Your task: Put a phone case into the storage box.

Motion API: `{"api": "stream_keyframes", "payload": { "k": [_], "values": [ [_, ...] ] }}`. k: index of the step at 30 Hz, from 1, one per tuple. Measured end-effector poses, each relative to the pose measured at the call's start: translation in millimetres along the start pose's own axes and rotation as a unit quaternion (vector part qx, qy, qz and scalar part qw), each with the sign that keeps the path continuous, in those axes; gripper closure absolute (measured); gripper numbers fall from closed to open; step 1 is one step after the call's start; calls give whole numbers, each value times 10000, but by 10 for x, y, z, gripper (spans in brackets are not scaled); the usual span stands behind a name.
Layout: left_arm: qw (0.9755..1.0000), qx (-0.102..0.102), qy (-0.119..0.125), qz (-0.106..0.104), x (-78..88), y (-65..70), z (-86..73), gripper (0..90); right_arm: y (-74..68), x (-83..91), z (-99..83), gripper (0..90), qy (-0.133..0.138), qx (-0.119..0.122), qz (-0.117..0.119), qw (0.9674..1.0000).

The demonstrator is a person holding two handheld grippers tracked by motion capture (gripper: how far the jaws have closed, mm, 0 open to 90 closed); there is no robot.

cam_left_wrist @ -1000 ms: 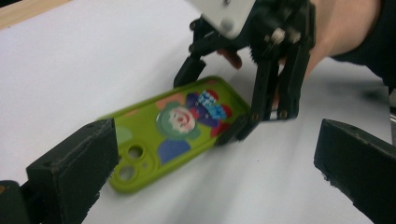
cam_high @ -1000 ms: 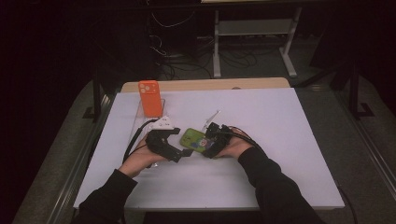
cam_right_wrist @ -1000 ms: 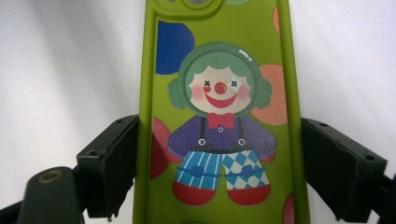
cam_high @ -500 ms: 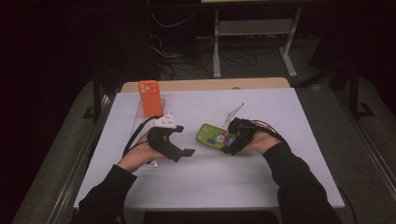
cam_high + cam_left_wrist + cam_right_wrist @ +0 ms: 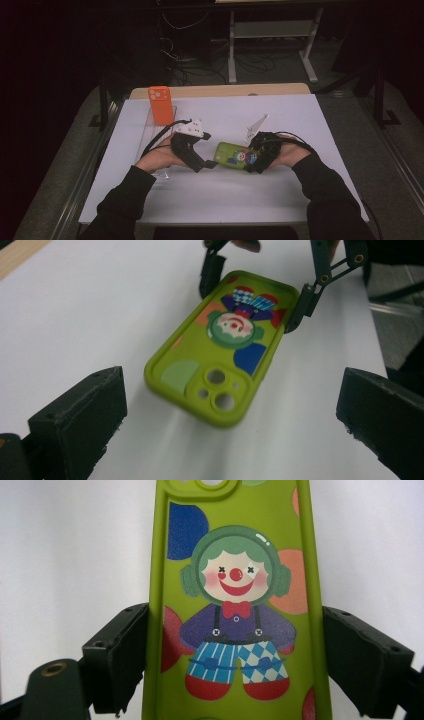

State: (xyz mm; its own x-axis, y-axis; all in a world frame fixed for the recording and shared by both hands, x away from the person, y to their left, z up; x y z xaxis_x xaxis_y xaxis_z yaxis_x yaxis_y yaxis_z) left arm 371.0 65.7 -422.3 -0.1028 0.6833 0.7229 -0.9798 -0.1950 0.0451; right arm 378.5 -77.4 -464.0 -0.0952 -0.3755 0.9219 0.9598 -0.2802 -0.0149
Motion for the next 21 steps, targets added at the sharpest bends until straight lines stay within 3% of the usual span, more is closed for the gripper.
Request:
{"api": "stream_keyframes", "payload": {
  "k": [7, 16, 21],
  "values": [
    [9992, -303, -144, -207, -103, 126, -18, 0, -158, -39, 79, 153, -59, 343, 185, 9992],
    [9963, -629, -450, -379, -235, 216, -66, 0, -305, -20, 174, 153, -31, 638, 268, 9976],
    [9948, -681, -633, -418, -316, 250, -107, 0, -351, -22, 221, 152, -15, 776, 283, 9966]
  ]
}}
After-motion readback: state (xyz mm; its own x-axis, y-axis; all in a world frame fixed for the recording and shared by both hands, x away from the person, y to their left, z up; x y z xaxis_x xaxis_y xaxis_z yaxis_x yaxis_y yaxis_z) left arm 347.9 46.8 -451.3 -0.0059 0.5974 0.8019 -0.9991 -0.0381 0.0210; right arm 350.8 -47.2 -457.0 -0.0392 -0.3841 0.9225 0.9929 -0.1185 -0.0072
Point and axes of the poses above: each handheld gripper's, and its own axes: x roughly backward along the jaws, z roughly out of its top, y roughly to its right, the point moved 9 cm from there along -x, roughly forward along the jaws, and after that the axes turned 8 degrees about -y, right-handed, at the moved point
